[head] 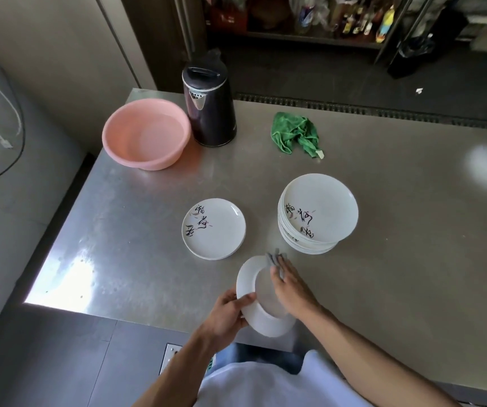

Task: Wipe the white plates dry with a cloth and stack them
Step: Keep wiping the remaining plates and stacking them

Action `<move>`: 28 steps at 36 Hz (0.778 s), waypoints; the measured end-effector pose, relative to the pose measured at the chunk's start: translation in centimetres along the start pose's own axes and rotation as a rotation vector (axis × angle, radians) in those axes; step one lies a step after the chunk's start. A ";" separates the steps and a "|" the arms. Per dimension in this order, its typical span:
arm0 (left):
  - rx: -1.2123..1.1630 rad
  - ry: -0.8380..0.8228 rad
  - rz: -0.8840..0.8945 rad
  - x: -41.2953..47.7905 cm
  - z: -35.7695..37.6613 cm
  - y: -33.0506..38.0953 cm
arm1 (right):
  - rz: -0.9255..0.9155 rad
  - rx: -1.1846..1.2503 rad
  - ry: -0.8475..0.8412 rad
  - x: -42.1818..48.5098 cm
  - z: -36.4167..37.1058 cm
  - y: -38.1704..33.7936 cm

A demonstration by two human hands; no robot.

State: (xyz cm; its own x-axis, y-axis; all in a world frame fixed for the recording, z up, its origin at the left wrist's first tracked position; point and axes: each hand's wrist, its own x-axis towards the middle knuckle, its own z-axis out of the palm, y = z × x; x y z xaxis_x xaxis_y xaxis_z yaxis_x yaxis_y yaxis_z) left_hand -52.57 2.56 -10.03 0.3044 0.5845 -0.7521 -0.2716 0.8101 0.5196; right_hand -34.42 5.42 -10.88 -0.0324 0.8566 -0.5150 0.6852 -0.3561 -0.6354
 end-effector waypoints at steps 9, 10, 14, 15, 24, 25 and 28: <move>-0.141 -0.140 -0.032 -0.5 -1.2 0.3 | 0.203 0.247 0.189 0.4 -1.4 0.3; -0.122 -0.158 -0.040 -0.6 -1.3 0.5 | 0.210 0.257 0.197 0.4 -1.4 0.4; 0.006 -0.168 -0.085 -0.7 -0.8 2.1 | 0.227 0.213 0.173 -0.1 -1.5 0.7; 0.063 -0.166 -0.089 -0.7 -0.5 2.7 | 0.230 0.198 0.165 -0.2 -1.5 0.7; 0.117 -0.173 -0.064 -0.3 -0.5 3.5 | -0.365 -0.215 0.314 -2.3 -0.7 -0.5; 0.110 -0.173 -0.063 -0.3 -0.3 3.4 | -0.442 -0.268 0.307 -2.5 -0.5 -0.6; 0.149 -0.175 -0.045 -0.4 0.9 2.9 | -0.651 -0.376 0.244 -3.1 0.3 -1.0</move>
State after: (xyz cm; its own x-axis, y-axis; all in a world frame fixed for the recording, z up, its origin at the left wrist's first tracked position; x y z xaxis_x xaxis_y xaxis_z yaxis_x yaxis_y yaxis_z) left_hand -52.71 4.70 -7.86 0.4702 0.5362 -0.7010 -0.1204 0.8258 0.5509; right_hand -35.23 3.07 -8.79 -0.3804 0.9227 0.0624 0.7847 0.3578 -0.5062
